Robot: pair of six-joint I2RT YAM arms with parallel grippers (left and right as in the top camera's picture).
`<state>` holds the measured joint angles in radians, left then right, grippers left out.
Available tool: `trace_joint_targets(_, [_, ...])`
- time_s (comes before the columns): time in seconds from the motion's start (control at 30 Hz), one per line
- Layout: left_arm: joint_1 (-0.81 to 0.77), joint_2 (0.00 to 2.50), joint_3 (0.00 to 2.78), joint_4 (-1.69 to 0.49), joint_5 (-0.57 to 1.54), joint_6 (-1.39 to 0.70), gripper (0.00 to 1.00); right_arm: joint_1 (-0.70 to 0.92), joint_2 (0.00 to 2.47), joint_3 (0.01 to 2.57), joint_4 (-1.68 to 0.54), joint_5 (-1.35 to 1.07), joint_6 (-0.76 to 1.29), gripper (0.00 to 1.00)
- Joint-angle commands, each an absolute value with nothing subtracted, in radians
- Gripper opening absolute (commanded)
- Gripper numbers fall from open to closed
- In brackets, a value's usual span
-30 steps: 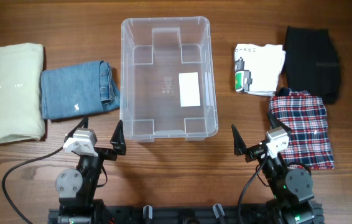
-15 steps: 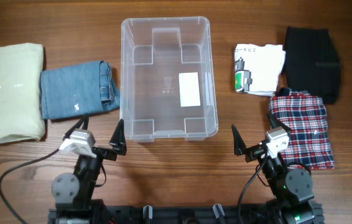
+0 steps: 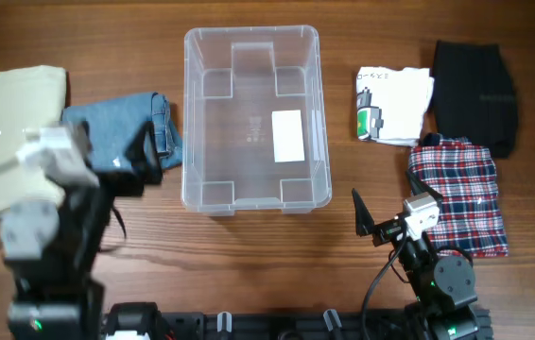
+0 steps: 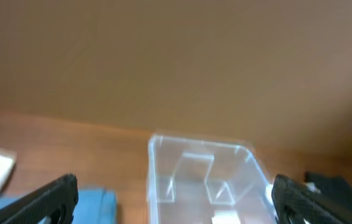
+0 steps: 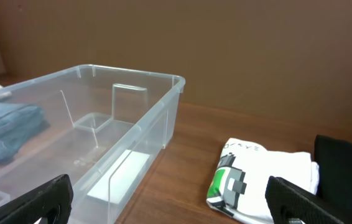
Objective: Pack container
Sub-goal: 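Move the left gripper over the folded cream cloth at far left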
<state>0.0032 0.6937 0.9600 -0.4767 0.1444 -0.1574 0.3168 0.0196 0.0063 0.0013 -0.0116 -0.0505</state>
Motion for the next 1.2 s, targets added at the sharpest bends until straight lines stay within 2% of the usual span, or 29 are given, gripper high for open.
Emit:
trace_joint_targets(0.0, [0.047, 0.984, 1.373, -0.729, 0.208, 0.032, 1.0, 0.313, 0.014, 0.005, 0.006, -0.025, -0.052, 1.0])
trace_joint_targets(0.13, [0.154, 1.238, 1.783, -1.048, 0.286, 0.12, 1.0, 0.313, 0.014, 0.005, 0.006, -0.025, -0.052, 1.0])
trace_joint_targets(0.27, [0.226, 1.382, 2.005, -1.142, 0.288, 0.119, 1.0, 0.313, 0.014, 0.005, 0.005, -0.025, -0.052, 1.0])
trace_joint_targets(0.6, [0.239, 1.402, 2.014, -1.154, 0.277, 0.125, 1.0, 0.313, 0.014, 0.005, 0.006, -0.025, -0.052, 1.0])
trace_joint_targets(0.73, [0.253, 1.434, 2.014, -1.154, 0.174, 0.102, 1.0, 0.313, 0.014, 0.005, 0.006, -0.025, -0.052, 1.0])
trace_joint_targets(0.87, [0.313, 1.505, 2.014, -1.169, 0.139, -0.014, 1.0, 0.313, 0.014, 0.005, 0.006, -0.025, -0.052, 1.0])
trace_joint_targets(1.17, [0.489, 1.703, 2.014, -1.183, 0.128, -0.034, 1.0, 0.313, 0.014, 0.005, 0.006, -0.025, -0.052, 1.0])
